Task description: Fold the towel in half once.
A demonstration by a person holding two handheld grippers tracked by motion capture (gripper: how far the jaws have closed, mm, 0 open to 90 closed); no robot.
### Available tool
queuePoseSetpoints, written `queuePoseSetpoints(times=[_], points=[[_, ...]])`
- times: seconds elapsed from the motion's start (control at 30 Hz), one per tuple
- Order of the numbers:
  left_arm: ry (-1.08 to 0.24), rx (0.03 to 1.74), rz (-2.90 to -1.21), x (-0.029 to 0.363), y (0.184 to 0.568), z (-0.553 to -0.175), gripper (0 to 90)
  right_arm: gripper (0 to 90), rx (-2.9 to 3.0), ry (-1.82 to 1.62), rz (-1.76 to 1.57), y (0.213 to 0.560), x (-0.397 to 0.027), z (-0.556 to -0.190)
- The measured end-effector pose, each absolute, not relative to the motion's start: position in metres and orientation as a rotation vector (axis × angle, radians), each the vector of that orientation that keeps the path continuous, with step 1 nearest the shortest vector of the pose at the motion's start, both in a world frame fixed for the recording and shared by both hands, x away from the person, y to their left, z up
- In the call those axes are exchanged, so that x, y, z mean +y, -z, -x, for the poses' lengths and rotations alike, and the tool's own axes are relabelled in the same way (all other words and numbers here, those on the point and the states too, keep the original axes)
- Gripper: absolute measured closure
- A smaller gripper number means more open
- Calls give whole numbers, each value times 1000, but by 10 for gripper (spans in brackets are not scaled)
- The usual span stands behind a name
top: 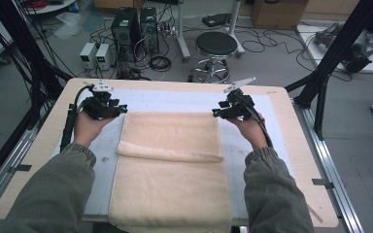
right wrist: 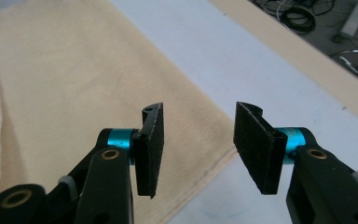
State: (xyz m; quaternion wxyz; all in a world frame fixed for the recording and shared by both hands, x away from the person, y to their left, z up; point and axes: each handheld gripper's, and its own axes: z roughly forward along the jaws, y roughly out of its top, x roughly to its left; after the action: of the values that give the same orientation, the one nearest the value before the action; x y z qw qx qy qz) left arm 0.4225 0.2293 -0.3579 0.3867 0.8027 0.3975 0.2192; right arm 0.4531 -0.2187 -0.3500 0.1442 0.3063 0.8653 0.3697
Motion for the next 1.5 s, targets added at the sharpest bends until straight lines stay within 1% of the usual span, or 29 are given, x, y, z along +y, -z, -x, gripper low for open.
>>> queuePoseSetpoints(times=[0.13, 0.23, 0.43, 0.53, 0.6, 0.63, 0.67, 0.77, 0.9, 0.97, 1.0, 1.07, 1.2, 1.27, 1.33, 1.5], points=[[-509, 950, -2060, 227, 373, -404, 520, 485, 2540, -1070, -855, 365, -218, -433], [-487, 894, -2106, 225, 382, -391, 494, 481, 2556, -1090, -820, 371, -218, -415], [-431, 834, -2130, 226, 395, -366, 482, 470, 2582, -1124, -744, 375, -219, -381], [-403, 823, -2132, 228, 401, -358, 464, 449, 2596, -1147, -733, 378, -223, -366], [-382, 835, -2151, 228, 404, -356, 439, 407, 2637, -1140, -734, 381, -224, -361], [-387, 835, -2142, 230, 405, -354, 420, 400, 2663, -1134, -727, 382, -224, -359], [-385, 836, -2136, 231, 407, -352, 419, 395, 2685, -1129, -719, 382, -223, -357], [-375, 851, -2142, 236, 411, -349, 416, 399, 2668, -1180, -694, 386, -222, -349], [-351, 859, -2148, 237, 417, -346, 426, 407, 2670, -1174, -721, 403, -223, -346], [-340, 858, -2158, 237, 420, -345, 462, 433, 2679, -1158, -727, 411, -222, -344], [-339, 857, -2156, 237, 421, -345, 482, 462, 2676, -1144, -722, 414, -221, -343], [-337, 845, -2154, 238, 422, -342, 552, 521, 2681, -1133, -732, 419, -220, -342], [-328, 800, -2154, 238, 422, -336, 694, 714, 2697, -1149, -720, 425, -221, -343], [-332, 786, -2152, 237, 423, -333, 756, 787, 2708, -1151, -708, 426, -221, -343], [-350, 771, -2147, 237, 421, -330, 787, 827, 2718, -1154, -691, 425, -221, -343], [-388, 752, -2103, 241, 411, -320, 808, 843, 2699, -1211, -673, 417, -226, -337]])
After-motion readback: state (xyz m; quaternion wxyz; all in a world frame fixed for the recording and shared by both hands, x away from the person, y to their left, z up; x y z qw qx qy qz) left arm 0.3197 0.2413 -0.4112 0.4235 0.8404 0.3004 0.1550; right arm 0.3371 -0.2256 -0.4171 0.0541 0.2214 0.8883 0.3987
